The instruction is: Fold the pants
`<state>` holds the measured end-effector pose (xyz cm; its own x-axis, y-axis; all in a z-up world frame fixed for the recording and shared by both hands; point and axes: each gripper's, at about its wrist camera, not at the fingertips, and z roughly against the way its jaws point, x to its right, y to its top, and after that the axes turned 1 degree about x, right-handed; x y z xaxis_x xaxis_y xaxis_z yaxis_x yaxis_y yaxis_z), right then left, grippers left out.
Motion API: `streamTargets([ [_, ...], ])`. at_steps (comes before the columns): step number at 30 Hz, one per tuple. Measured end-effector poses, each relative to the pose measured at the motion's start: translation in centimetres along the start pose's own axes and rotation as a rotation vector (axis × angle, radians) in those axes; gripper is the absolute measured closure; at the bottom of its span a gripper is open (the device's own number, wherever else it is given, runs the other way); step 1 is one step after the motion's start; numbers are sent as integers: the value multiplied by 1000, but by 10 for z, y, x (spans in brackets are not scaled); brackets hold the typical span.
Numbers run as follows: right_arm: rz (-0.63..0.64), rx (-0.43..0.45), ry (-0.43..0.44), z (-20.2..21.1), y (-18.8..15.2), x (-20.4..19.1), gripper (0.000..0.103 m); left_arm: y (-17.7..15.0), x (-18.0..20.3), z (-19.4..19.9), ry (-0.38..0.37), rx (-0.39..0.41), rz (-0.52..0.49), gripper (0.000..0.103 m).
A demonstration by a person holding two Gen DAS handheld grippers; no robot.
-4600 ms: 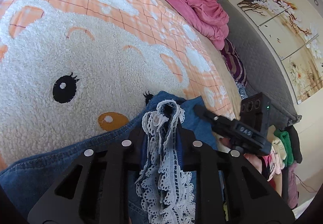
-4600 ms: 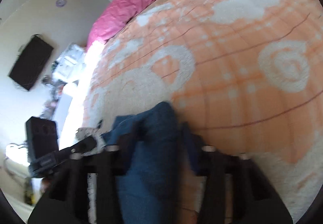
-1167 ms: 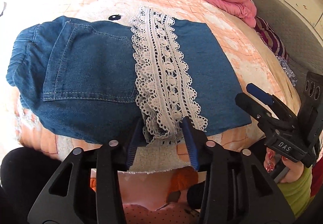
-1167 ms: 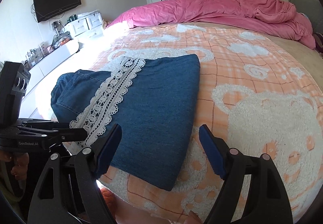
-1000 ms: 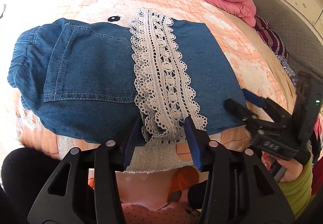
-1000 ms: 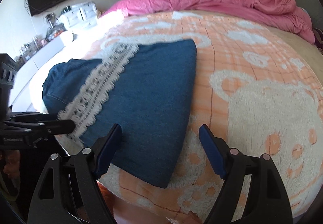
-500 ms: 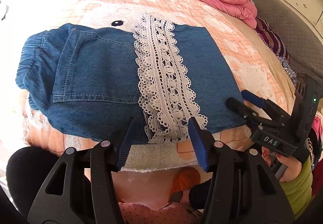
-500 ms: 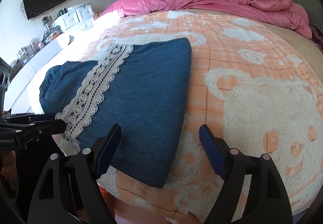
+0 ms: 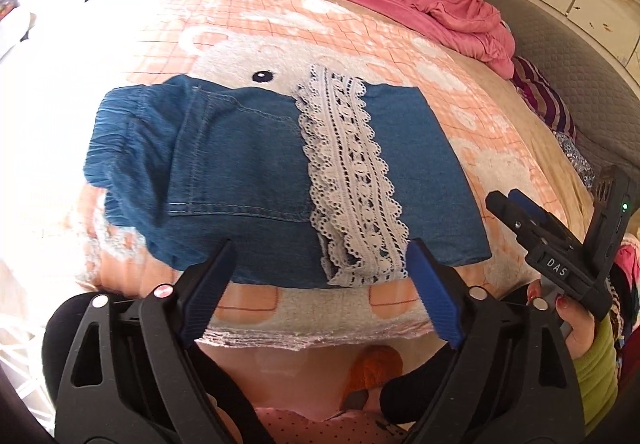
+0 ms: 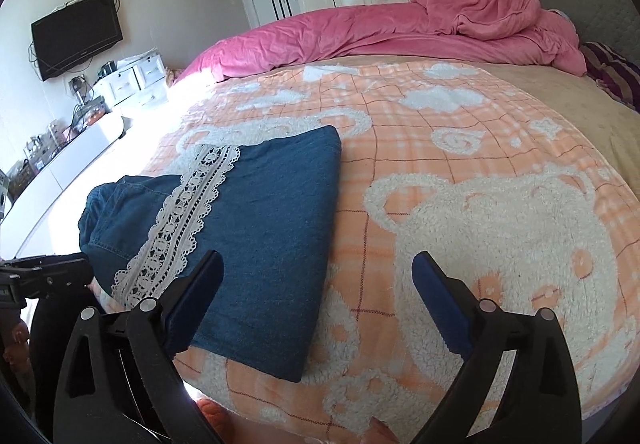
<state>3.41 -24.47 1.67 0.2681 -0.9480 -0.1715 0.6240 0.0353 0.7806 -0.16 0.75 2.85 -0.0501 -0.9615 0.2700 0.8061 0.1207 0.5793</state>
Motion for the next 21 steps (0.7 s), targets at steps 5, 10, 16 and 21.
streamTargets([
  [5,10,7,-21,5,7,-3,5,4,-9,7,20,24,10,13],
  [10,62,20,12,9,28,-23,5,11,-31,18,52,60,46,11],
  [16,123,7,123,0,65,-64,5,13,-77,28,88,75,155,10],
  [21,174,-53,223,-24,96,-106,5,10,-105,23,86,52,242,10],
])
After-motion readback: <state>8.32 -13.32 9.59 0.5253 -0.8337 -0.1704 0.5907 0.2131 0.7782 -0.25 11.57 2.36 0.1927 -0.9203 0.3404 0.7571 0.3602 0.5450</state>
